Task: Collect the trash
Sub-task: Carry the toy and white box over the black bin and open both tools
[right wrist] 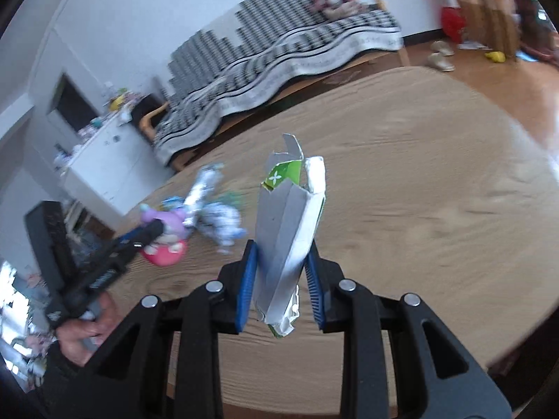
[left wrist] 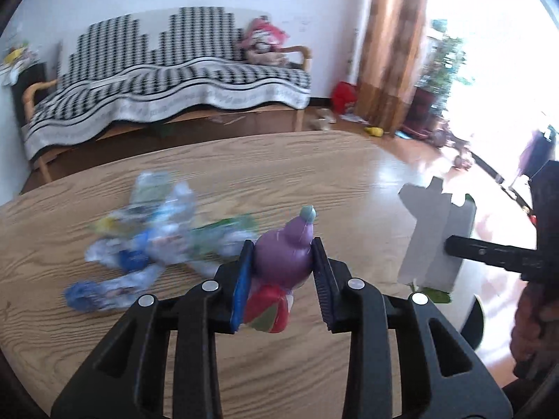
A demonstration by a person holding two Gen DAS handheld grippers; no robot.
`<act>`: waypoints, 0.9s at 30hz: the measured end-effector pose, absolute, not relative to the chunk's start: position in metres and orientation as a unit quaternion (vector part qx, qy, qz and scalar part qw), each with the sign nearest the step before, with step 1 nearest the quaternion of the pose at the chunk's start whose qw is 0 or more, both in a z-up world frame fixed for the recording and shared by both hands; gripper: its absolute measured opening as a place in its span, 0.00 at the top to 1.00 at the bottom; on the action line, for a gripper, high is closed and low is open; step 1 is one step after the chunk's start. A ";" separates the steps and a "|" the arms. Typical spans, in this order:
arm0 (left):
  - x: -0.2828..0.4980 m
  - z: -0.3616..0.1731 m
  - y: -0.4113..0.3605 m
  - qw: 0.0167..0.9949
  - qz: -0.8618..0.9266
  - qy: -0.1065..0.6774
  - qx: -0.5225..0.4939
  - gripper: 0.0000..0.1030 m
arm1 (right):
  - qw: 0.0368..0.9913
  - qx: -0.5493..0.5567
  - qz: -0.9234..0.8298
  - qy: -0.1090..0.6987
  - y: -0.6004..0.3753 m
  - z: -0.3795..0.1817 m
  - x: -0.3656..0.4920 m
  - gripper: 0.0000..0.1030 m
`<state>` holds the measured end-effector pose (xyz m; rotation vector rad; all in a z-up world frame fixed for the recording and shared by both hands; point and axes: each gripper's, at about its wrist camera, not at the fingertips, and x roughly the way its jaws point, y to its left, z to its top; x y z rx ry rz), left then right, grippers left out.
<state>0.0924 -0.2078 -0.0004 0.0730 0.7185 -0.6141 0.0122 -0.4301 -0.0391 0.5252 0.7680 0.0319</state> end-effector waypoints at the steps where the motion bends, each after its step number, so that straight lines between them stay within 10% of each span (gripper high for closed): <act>1: 0.086 0.001 -0.225 0.885 -0.311 0.343 0.038 0.69 | 0.894 0.255 0.002 0.368 -0.442 -0.040 0.004 0.73; 27: -0.097 -0.085 -0.544 0.707 -0.597 0.340 0.167 0.69 | 0.804 0.353 -0.299 0.373 -0.690 -0.159 -0.253 0.73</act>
